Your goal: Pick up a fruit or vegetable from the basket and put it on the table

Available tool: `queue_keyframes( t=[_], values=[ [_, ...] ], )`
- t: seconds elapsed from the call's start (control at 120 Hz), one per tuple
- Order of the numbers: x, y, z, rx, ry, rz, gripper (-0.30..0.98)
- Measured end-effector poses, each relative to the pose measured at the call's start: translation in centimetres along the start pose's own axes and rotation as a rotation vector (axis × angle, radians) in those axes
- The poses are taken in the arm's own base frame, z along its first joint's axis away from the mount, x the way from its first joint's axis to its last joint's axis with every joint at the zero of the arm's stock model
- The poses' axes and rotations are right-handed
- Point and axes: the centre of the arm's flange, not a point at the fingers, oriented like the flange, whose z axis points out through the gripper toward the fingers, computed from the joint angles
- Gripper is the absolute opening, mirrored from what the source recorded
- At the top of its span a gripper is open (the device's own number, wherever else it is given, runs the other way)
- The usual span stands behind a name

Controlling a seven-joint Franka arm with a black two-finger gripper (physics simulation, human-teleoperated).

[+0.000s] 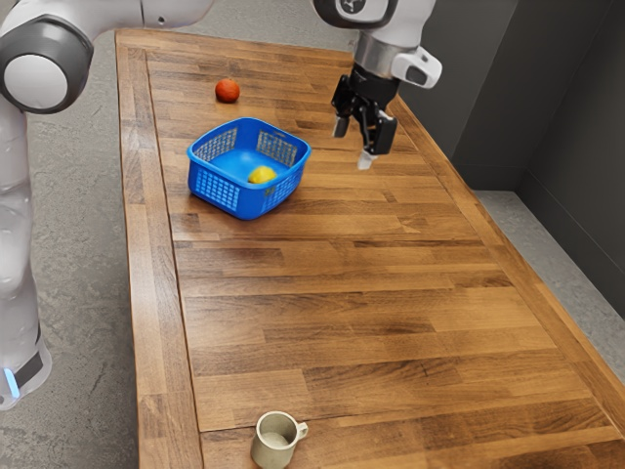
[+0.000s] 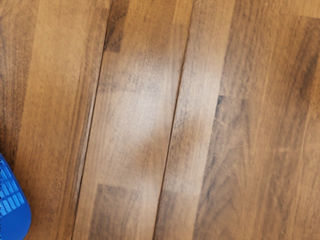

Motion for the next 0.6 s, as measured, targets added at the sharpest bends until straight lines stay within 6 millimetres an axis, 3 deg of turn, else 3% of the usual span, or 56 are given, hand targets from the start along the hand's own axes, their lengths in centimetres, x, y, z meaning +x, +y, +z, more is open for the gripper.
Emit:
queue_keyframes(
  t=[0.2,0.325,0.6],
  values=[
    [0.3,-0.9,-0.3,-0.016,0.02,-0.049,0.69],
    [-0.9,-1.7,-2.9,-0.042,0.049,-0.158,0.69],
    [0.1,-4.3,-1.7,-0.043,0.006,-0.424,0.69]
  ],
)
